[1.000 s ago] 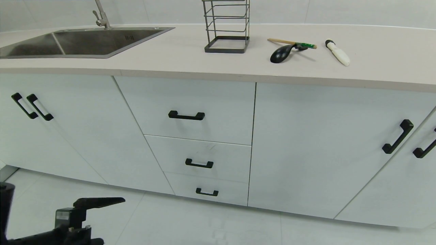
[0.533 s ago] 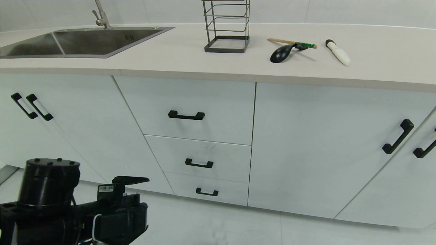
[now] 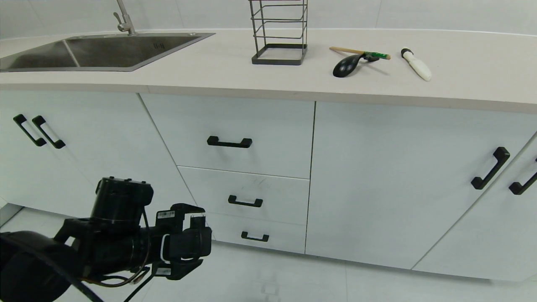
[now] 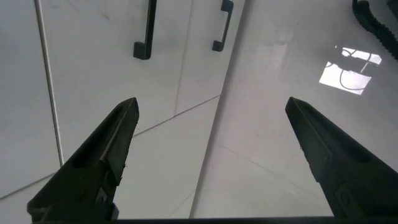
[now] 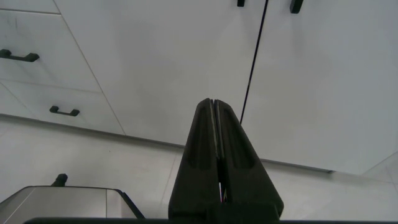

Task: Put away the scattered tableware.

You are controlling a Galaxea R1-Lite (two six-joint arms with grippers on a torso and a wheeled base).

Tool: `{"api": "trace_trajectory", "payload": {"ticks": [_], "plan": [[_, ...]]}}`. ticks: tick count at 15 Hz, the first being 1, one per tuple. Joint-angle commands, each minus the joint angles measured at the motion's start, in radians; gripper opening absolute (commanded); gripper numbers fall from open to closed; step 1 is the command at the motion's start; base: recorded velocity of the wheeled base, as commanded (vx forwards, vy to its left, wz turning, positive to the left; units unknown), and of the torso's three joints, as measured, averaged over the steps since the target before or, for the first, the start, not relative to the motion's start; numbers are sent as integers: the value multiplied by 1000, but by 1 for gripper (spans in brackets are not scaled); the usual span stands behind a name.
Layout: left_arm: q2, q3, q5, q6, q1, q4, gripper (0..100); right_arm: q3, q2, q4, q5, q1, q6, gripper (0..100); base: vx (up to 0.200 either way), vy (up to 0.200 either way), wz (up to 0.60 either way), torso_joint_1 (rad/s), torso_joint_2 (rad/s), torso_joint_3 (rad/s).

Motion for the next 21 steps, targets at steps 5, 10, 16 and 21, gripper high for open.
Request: {"api": "trace_trajectory", "payload": {"ticks": [5,10,16,21], "plan": [[224,-105,-3,-21,0,-85,100,0,1,0,0,0,0,0,0,0,0,0,0,0],[354,-139,0,-127,-23,-256,100,0,1,0,2,0,0,0,0,0,0,0,0,0],[454,-264,-10,-122,-46,-256,100,0,1,0,0,0,0,0,0,0,0,0,0,0],[520,-335,-6,-124,-52,-253,100,0,1,0,0,0,0,0,0,0,0,0,0,0]]}}
